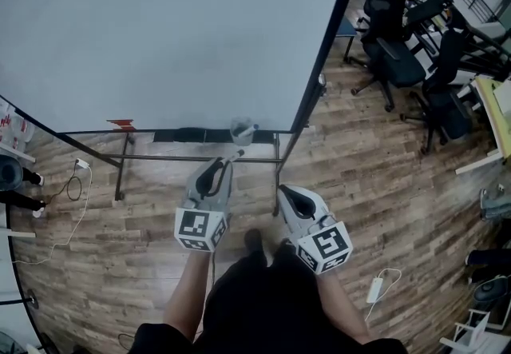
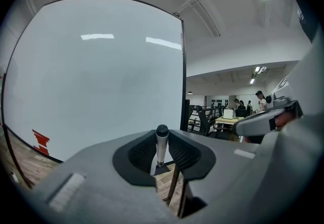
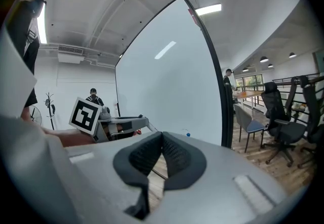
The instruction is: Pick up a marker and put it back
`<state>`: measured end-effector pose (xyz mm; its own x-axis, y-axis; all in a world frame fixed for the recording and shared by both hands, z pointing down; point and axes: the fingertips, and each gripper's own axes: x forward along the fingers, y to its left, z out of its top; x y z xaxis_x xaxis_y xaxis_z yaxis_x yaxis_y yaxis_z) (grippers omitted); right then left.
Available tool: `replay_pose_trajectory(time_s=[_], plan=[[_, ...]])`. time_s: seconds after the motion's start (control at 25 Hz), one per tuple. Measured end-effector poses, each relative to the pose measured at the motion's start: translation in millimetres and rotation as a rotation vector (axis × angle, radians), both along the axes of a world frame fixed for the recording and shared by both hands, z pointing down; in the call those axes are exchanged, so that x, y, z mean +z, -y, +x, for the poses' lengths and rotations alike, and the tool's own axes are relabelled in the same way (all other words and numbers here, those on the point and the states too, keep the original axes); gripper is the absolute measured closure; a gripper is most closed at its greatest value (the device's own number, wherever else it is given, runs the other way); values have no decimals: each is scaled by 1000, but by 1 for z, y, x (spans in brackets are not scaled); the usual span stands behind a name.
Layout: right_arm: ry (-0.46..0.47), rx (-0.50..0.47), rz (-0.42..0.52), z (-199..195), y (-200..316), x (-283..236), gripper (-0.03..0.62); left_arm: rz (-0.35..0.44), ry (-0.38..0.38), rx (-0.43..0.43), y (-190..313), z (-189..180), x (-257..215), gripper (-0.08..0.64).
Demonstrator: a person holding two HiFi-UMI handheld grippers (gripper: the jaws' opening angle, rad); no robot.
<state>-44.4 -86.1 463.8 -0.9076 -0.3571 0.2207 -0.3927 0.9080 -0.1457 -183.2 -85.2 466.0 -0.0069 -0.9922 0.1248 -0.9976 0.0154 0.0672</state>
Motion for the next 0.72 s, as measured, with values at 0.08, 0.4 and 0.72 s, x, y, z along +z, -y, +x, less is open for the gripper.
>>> replay_pose_trajectory(time_s=[0.08, 0.4, 0.72], plan=[[8, 1, 0, 6, -2, -3, 591, 6, 1, 5, -3, 7, -3, 477], [56, -15, -7, 43, -15, -17, 591, -4, 7, -4, -25, 48, -15, 477], [69, -35, 20, 94, -39, -31, 591, -5, -7, -34, -72, 102, -29, 477]])
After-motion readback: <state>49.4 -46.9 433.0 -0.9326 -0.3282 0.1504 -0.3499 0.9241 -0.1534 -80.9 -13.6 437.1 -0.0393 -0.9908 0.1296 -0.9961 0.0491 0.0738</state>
